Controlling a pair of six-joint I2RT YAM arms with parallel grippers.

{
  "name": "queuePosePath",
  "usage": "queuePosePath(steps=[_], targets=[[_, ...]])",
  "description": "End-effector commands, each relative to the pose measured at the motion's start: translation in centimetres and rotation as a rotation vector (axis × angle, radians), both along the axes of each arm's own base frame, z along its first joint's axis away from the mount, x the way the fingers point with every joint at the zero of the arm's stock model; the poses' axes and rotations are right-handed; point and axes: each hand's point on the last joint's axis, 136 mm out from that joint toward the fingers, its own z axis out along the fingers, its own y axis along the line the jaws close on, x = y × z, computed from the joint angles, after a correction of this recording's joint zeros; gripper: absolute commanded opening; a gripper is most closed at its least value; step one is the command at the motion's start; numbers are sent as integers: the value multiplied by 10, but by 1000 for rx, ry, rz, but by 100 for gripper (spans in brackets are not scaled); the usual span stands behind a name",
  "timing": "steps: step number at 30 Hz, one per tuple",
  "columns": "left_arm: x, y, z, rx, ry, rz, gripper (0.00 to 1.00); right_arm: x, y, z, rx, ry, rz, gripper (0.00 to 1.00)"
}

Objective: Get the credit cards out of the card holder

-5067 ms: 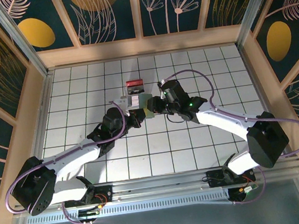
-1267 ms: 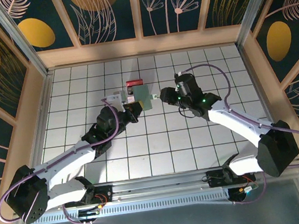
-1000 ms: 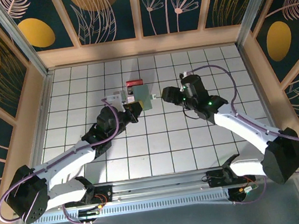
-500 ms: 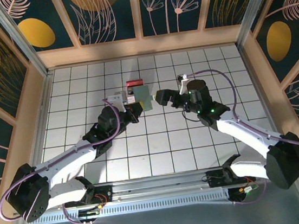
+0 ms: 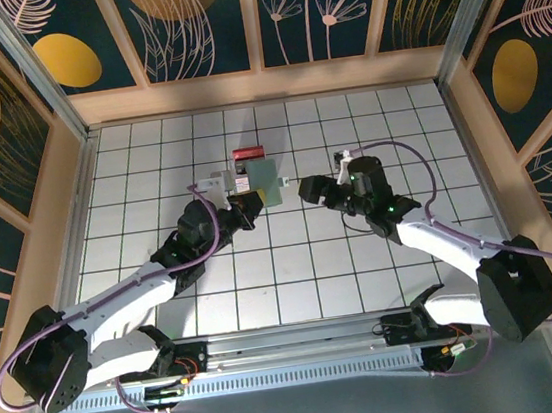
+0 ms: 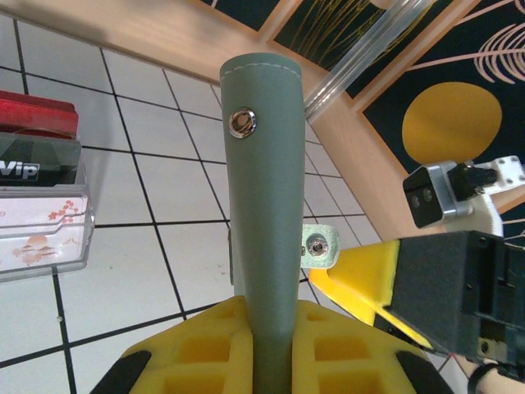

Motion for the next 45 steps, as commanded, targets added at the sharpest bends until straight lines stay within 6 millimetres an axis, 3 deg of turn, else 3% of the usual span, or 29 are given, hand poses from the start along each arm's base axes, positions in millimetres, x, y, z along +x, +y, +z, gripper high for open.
queuePosePath(steps=[1, 19, 28, 31, 36, 45], targets=[[-6, -4, 30, -84, -86, -35, 0, -1, -3, 14, 72, -37, 29, 79], [-4, -9, 41, -101, -97, -50, 0, -1, -59, 25, 73, -107, -98, 74], [-5, -9, 43, -124, -111, -54, 0, -11, -76, 55, 114, -206, -160, 80], [-8, -6, 46, -169, -125, -66, 0, -16, -76, 62, 147, -238, -150, 83], [-9, 6, 52, -295, -125, -97, 0, -29, -57, 75, 243, -271, -26, 83], [-14, 3, 55, -289, -128, -137, 0, -46, -19, 97, 346, -324, 210, 84]])
